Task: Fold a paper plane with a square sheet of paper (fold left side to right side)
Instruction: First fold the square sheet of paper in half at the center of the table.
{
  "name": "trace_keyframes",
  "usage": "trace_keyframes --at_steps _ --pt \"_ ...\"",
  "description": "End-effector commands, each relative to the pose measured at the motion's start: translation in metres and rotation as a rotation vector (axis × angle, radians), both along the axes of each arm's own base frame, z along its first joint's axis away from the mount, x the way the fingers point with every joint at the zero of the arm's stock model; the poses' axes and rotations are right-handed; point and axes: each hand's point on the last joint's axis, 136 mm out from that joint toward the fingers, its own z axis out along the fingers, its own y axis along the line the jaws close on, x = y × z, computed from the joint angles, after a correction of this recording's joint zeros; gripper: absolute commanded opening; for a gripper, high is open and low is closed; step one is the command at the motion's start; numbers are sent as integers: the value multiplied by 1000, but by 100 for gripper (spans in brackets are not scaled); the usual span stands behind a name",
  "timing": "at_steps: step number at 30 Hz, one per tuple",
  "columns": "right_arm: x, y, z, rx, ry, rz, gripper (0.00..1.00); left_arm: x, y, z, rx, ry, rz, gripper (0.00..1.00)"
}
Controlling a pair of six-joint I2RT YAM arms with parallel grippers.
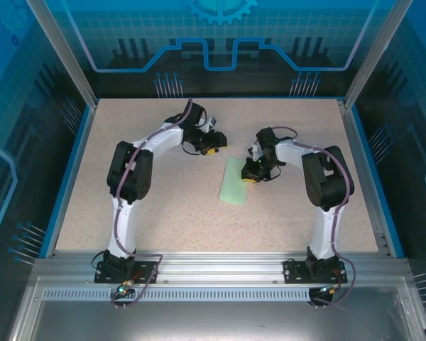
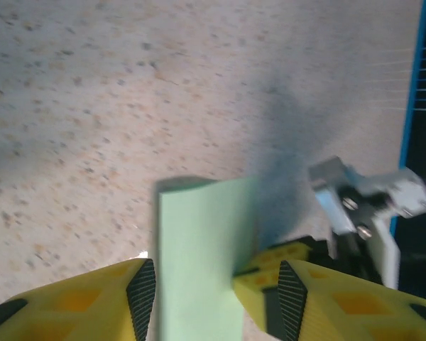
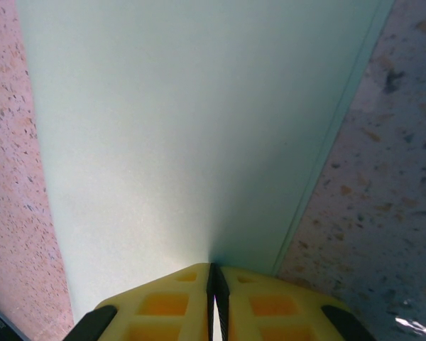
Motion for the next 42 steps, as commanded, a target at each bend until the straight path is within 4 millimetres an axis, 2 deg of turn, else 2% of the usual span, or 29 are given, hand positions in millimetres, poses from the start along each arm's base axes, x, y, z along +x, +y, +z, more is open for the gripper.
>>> trace_keyframes --at_steps 1,6,9,18,24,29,32,38,42 --pt "-29 -10 -38 -108 125 20 13 -27 -30 3 -71 -12 -90 53" --pt "-29 -10 -36 -113 124 25 13 -49 -55 -20 -71 47 -152 52" --pt "-29 -10 -35 -115 122 26 13 -55 -60 -35 -61 82 -161 52" --pt "-30 -12 -35 -123 125 27 13 -64 -50 -74 11 156 -153 52" --pt "-30 -13 -34 -131 126 30 13 -68 -34 -88 45 179 -133 52" --pt "-30 -13 -34 -132 128 35 14 -60 -9 -88 56 178 -101 52" --pt "-31 -13 -34 -132 130 36 13 -58 -1 -81 61 163 -106 52" --pt "-29 -12 -32 -127 126 34 13 -63 -5 -45 5 86 -118 52" --pt "-30 -11 -32 -126 126 34 13 -77 -17 -27 -31 56 -150 52"
